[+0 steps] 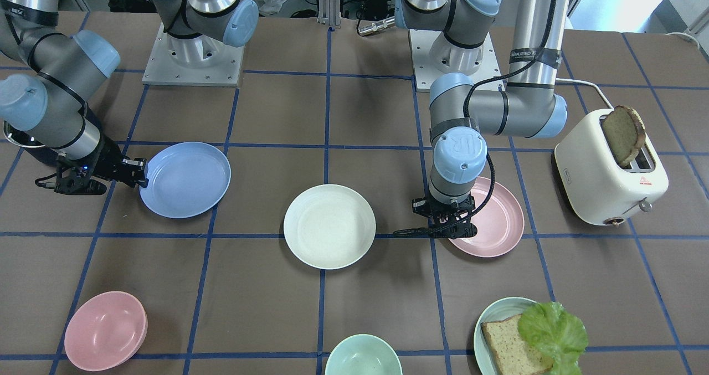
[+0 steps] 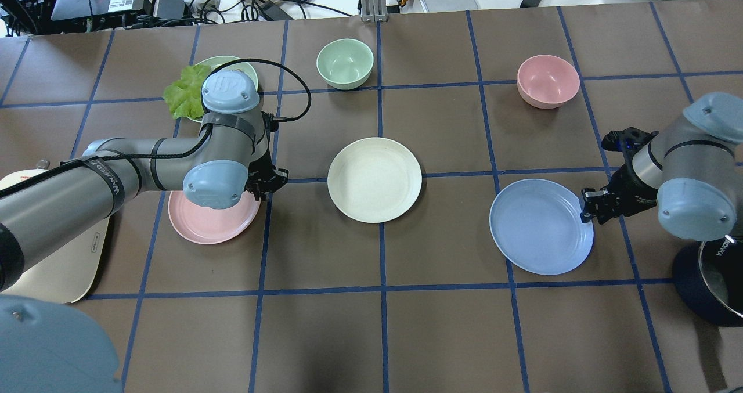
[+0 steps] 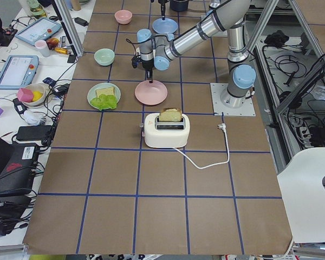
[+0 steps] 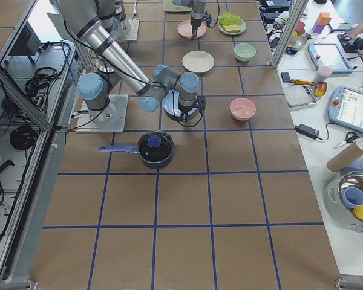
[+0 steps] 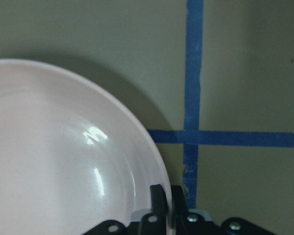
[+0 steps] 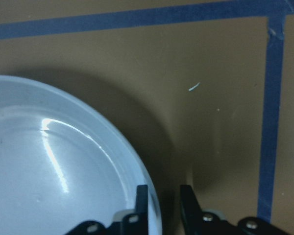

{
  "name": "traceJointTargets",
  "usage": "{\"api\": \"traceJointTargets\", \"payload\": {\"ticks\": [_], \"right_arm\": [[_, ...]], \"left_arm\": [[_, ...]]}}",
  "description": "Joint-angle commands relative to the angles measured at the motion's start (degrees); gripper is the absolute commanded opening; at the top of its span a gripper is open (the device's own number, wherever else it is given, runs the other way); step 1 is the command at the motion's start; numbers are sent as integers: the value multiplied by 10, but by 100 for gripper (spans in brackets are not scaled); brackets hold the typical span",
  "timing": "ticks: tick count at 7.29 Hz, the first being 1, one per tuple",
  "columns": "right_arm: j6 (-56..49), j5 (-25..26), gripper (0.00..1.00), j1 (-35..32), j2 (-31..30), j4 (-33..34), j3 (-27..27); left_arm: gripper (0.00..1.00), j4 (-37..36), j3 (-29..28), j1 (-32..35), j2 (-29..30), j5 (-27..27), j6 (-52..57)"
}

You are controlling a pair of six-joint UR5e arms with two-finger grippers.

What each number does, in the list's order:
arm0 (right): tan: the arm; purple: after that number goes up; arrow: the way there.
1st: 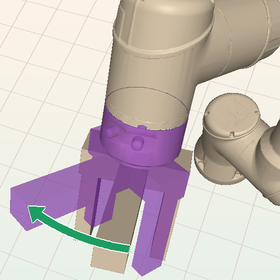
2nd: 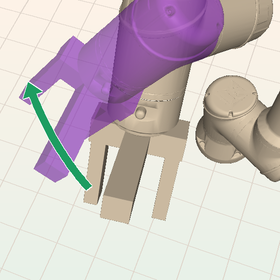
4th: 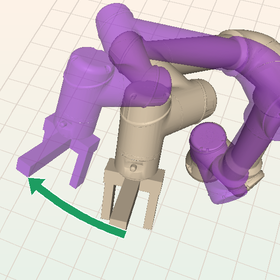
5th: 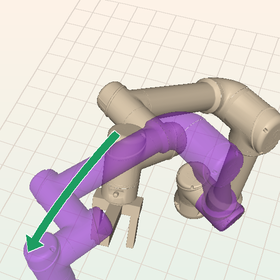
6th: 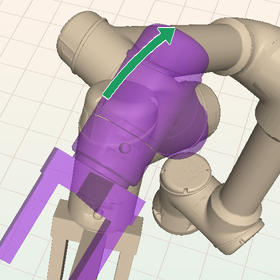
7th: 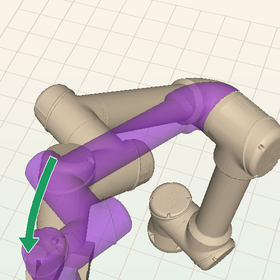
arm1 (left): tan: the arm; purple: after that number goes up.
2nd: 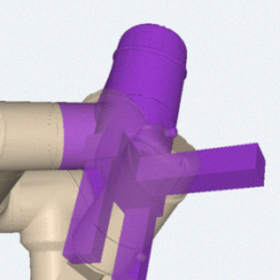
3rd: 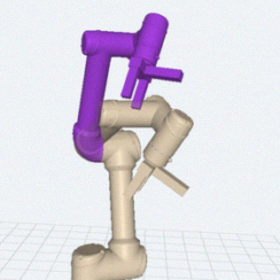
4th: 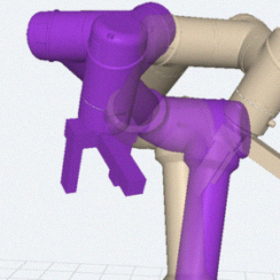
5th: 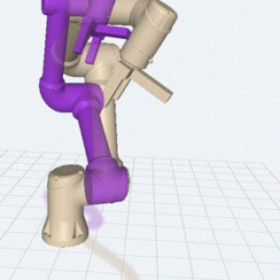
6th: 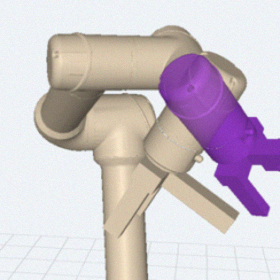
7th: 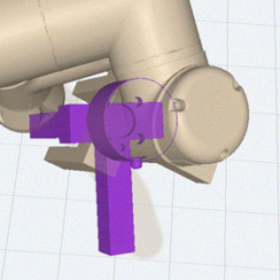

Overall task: Stack three plates with pink and blue
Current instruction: 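Grasp the pink plate rim with the left gripper while the right grasps the blue plate, then lift the pink plate with the left gripper and carry it toward the cream plate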

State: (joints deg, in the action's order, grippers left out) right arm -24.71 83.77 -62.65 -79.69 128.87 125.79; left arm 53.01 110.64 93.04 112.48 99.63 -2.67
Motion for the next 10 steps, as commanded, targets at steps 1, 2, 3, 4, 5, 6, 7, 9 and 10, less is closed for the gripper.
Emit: {"api": "traceJointTargets", "payload": {"ticks": [1, 2, 3, 4, 5, 6, 7, 9, 10], "right_arm": [[1, -19, 15, 3, 0, -12, -1], [3, -19, 8, 4, -3, -18, -1], [3, -18, 1, 9, -6, -44, -9], [3, -16, 0, 9, -8, -62, -30], [3, -16, 0, 8, -9, -102, -57], [3, -16, 0, 8, -8, -122, -76], [3, -14, 0, 8, -8, -127, -85], [5, -10, 0, 7, -10, -139, -99], [5, -9, 0, 6, -11, -139, -101]], "left_arm": [[0, 11, -5, 4, -2, 30, 8], [0, 34, -20, 5, -2, 42, 9], [0, 78, -50, 10, 0, 64, 9], [0, 123, -84, 17, 1, 66, 8], [0, 146, -112, 31, 2, 67, 6], [0, 175, -145, 39, 7, 66, 4], [0, 218, -189, 42, 18, 65, 2], [0, 298, -294, 78, 58, 62, -36], [0, 319, -338, 99, 83, 60, -70]]}}
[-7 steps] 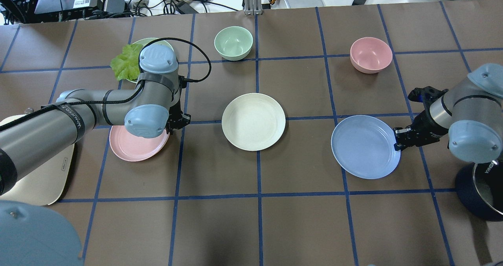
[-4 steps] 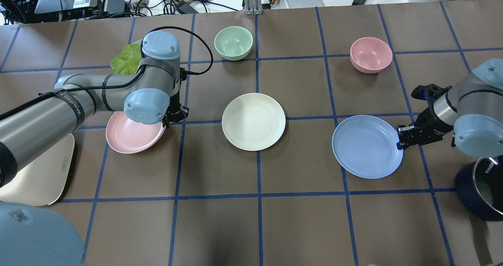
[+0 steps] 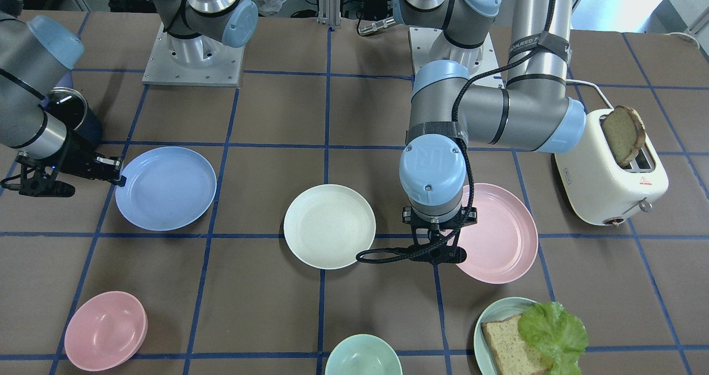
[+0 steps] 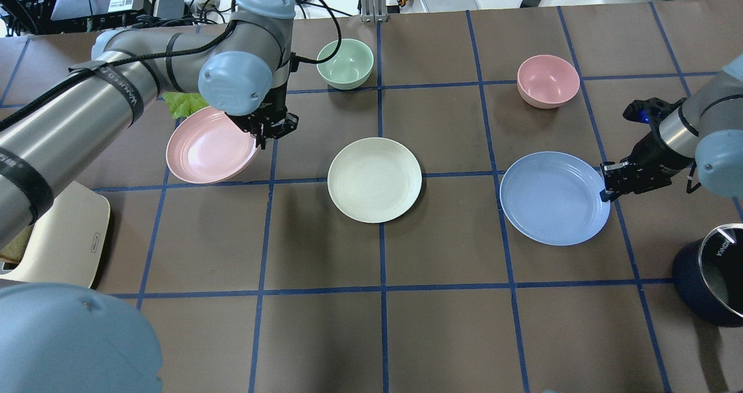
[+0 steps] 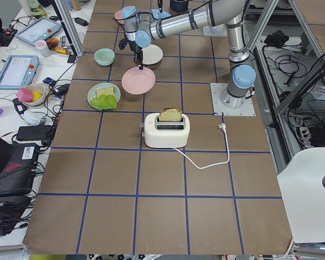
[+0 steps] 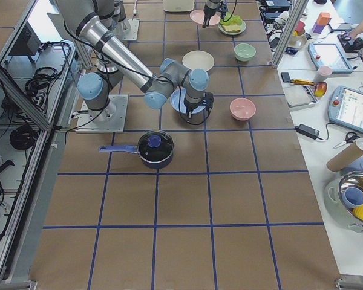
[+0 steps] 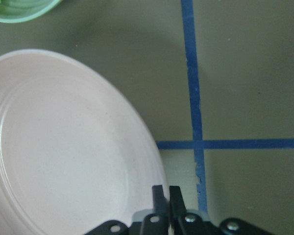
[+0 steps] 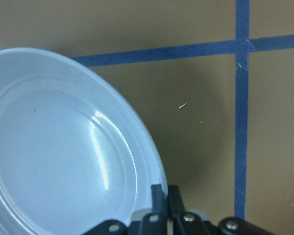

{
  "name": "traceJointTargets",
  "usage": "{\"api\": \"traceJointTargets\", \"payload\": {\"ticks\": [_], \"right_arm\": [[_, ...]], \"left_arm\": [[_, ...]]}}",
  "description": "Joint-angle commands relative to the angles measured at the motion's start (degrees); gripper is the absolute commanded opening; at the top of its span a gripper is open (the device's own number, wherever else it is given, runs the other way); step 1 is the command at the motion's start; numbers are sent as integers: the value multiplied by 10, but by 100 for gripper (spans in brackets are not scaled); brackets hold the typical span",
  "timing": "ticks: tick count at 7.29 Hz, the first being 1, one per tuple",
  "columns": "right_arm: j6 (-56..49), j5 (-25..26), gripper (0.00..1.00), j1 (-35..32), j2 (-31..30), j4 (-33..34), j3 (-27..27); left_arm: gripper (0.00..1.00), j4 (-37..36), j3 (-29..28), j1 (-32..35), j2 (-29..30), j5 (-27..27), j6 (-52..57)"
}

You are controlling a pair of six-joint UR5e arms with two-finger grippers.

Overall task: Stack three plates with pink and blue
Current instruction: 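Lift the pink plate with the left gripper and carry it toward the cream plate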

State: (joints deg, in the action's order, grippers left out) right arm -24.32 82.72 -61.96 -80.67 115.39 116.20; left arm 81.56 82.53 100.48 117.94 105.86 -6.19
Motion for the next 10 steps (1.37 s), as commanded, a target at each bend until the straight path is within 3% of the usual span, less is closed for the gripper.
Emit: {"api": "traceJointTargets", "payload": {"ticks": [1, 5, 10], "right_arm": [[1, 2, 0, -1, 0, -5, -9], [1, 1, 0, -2, -1, -5, -9], [1, 1, 0, -2, 2, -5, -9]], "left_arm": [[0, 62, -100, 41, 49, -4, -60], [0, 158, -229, 91, 117, -65, -136], [0, 160, -251, 168, 155, -94, -253]]}}
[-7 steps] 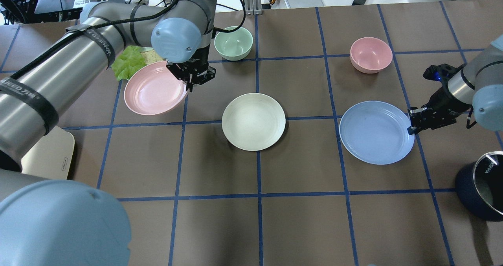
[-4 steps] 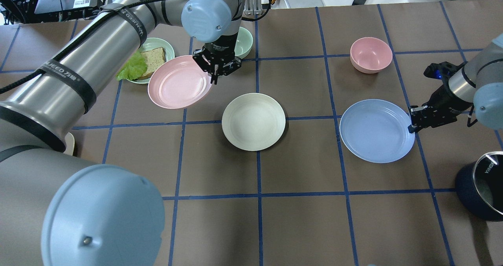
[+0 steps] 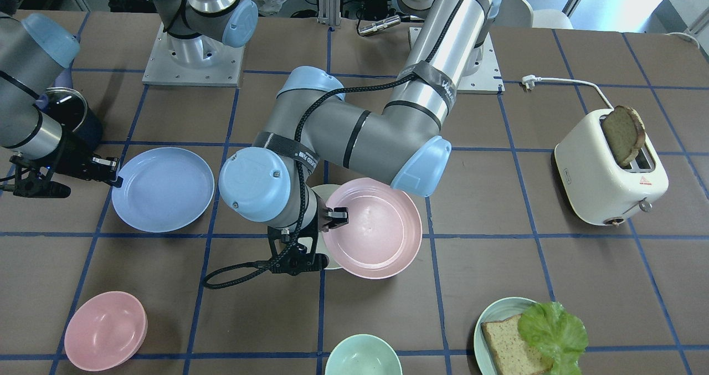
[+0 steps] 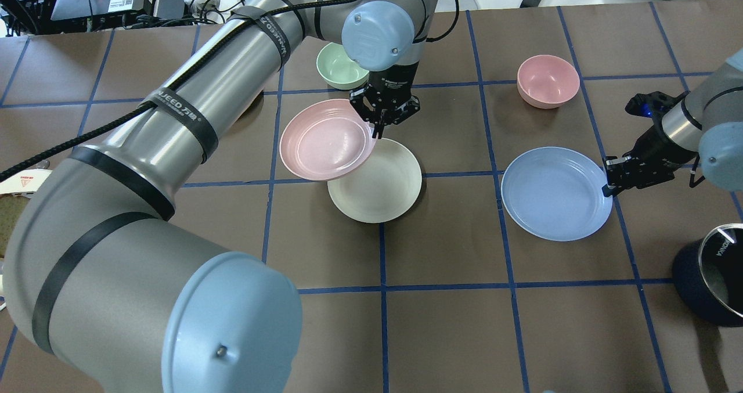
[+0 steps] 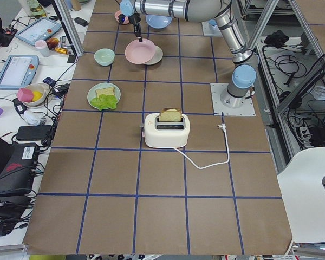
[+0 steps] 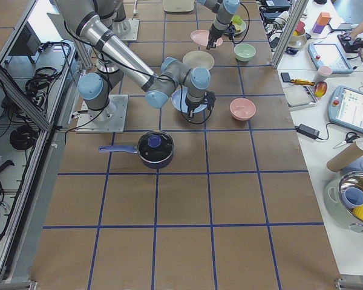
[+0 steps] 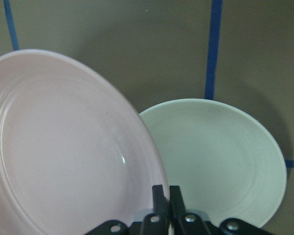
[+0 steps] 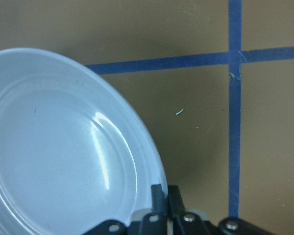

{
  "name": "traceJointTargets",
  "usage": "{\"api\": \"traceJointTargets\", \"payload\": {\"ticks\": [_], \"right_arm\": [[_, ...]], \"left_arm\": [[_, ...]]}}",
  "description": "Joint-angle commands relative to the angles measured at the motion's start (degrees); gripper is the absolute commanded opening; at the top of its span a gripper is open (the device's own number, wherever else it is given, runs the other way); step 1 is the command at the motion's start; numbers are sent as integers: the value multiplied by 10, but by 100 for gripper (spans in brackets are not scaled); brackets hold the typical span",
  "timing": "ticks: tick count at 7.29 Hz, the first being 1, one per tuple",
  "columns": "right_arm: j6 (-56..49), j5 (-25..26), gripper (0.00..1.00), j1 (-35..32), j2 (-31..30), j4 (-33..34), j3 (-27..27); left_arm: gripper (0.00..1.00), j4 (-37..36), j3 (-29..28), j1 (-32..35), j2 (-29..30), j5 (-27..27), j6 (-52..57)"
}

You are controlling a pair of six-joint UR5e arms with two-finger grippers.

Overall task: Stack three plates with pink and blue
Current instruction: 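Lower the pink plate onto the cream plate with the left gripper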

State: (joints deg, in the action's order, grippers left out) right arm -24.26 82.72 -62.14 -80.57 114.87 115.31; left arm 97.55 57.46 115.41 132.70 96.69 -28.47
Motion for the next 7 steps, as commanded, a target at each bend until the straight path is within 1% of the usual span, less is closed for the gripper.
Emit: {"api": "traceJointTargets", "payload": {"ticks": [1, 4, 7], "right_arm": [[0, 2, 0, -1, -1, 0, 0], [0, 2, 0, -2, 3, 0, 0], [0, 2, 0, -2, 4, 1, 0]], "left_arm": [[0, 1, -1, 25, 8, -3, -47], [0, -2, -1, 48, 30, -3, -87], [0, -10, -2, 53, 49, -1, -110]]}}
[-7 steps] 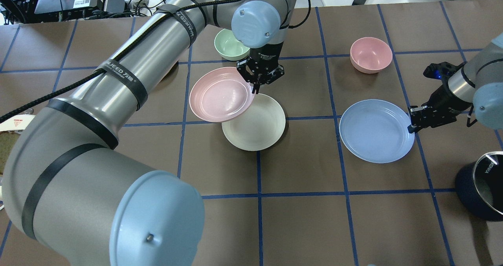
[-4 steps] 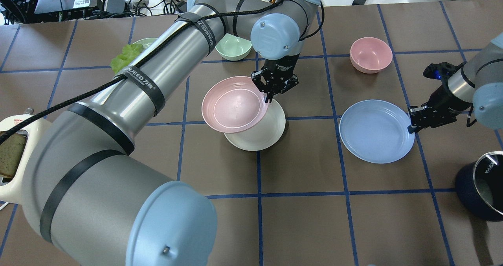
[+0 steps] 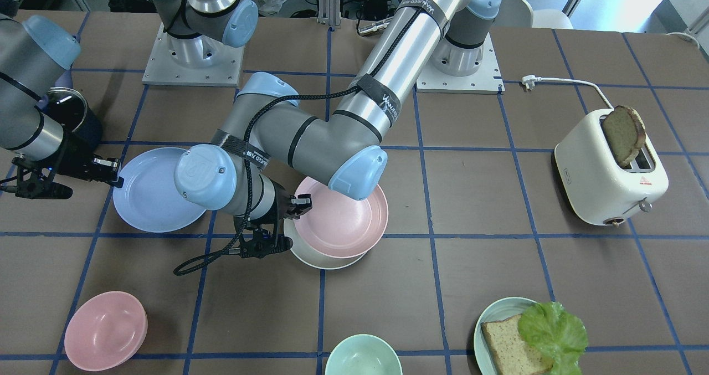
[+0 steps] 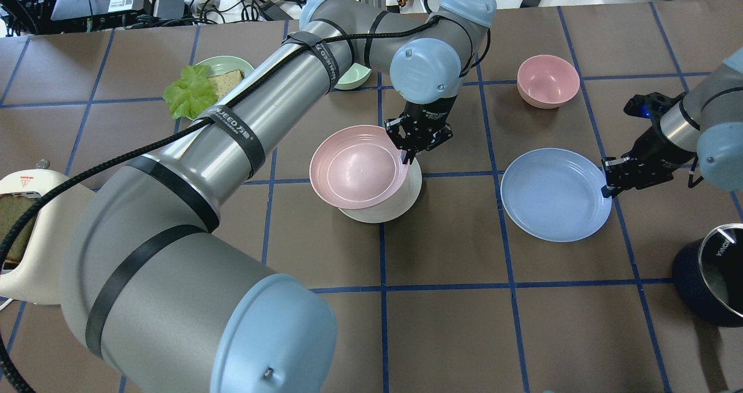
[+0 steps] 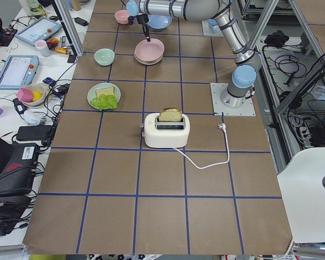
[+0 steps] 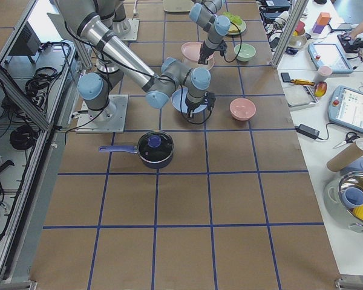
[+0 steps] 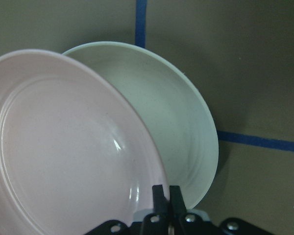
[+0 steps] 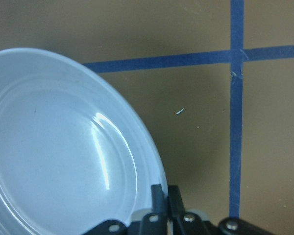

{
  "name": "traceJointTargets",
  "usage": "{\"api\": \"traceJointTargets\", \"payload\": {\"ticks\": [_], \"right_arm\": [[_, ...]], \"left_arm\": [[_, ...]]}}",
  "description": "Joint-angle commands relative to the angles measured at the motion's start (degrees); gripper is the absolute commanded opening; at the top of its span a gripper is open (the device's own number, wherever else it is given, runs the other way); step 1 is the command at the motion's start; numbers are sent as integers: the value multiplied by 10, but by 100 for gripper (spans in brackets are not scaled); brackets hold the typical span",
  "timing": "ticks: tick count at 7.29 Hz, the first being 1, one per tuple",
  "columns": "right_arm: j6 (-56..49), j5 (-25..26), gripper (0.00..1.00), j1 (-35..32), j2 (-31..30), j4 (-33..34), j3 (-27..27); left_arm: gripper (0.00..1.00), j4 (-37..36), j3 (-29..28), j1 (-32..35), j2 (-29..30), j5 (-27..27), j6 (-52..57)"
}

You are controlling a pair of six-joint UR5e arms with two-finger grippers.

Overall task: Stack three plates with pink and blue
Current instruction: 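Lower the pink plate onto the cream plate with the left gripper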

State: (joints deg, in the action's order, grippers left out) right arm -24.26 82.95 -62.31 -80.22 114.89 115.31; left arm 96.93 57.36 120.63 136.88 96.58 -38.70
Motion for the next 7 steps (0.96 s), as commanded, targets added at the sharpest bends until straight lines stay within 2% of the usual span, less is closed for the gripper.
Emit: {"api": "traceJointTargets", "payload": {"ticks": [1, 4, 7], "right_arm": [[0, 0, 0, 1, -2, 3, 0], [1, 1, 0, 1, -1, 2, 0], [1, 1, 0, -1, 0, 3, 0]], "left_arm": [[0, -18, -1, 1, 11, 0, -10], [0, -39, -6, 7, 25, 1, -23], [0, -32, -44, 7, 46, 3, -36]]}}
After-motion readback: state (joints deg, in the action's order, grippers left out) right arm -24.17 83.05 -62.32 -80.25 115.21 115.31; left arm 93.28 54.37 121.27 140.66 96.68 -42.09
